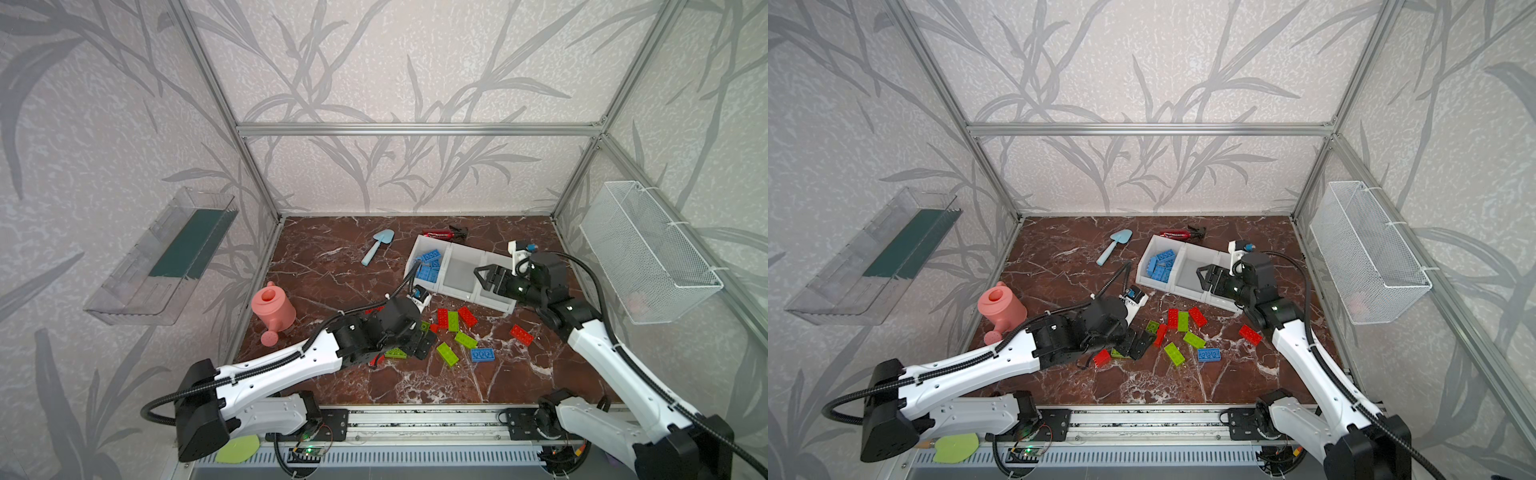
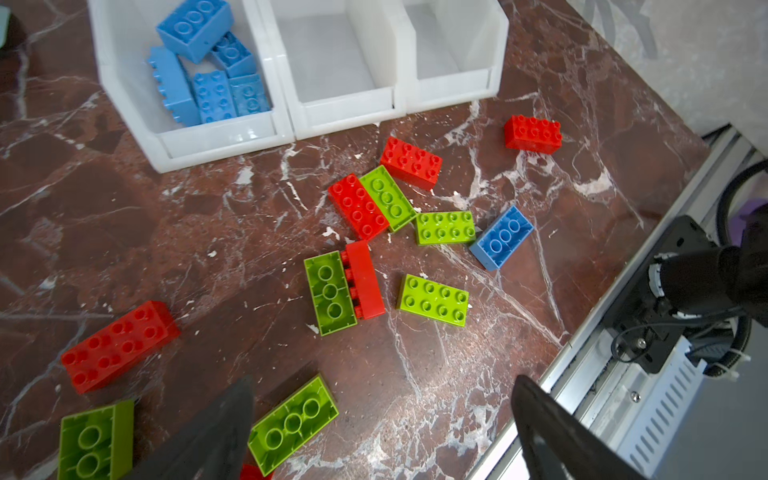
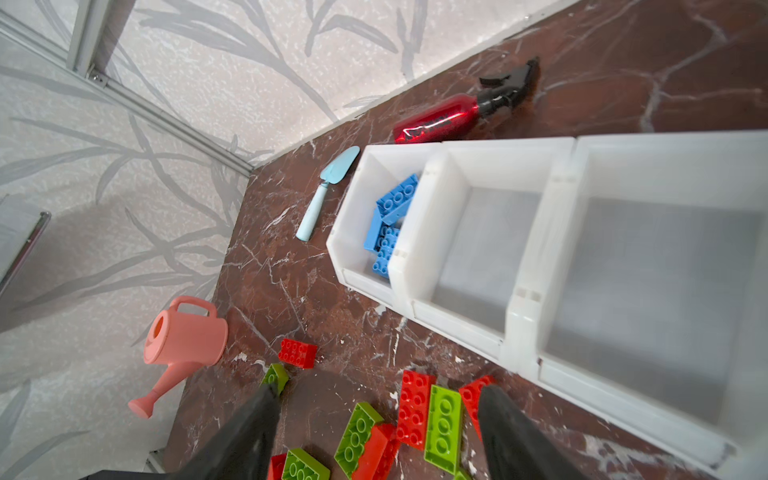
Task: Sort the legos into containers by color
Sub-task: 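Withdraw the right gripper while the left gripper reaches toward the last blue brick, then lower the left gripper onto the blue brick near the table edge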
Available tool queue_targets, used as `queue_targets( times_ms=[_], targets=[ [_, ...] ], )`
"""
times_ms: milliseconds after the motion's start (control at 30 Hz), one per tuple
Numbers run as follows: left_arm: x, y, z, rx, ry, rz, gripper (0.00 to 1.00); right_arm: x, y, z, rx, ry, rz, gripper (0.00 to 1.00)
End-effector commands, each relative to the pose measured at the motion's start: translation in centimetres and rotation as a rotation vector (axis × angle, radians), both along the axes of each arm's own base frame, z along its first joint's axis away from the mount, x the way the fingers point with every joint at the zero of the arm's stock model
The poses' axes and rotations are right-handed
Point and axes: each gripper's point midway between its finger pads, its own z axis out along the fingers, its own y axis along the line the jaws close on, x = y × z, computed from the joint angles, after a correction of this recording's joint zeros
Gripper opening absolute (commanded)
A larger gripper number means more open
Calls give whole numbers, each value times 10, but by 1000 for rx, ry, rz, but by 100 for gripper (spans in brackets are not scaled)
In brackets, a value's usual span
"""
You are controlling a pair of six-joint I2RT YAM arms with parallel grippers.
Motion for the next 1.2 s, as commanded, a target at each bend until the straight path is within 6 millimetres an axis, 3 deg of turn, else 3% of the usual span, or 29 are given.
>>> queue_targets(
  times_ms=[0, 200, 500, 900, 1167],
  targets=[
    [-10, -27, -2, 27, -10, -148, 96, -20, -18, -12, 24, -4, -52, 80],
    [-20, -69, -31, 106, -8, -310, 96, -45, -50, -50, 34, 48, -167, 84],
    [-27, -127, -72, 111, 11, -467, 94, -39, -96, -84, 198, 140, -349, 86],
    [-36, -172, -113, 145, 34, -605, 93, -26, -113, -121, 338, 234, -396, 86],
    [-29, -184, -132, 177, 30, -617, 90, -27, -115, -121, 318, 218, -406, 86]
  ],
)
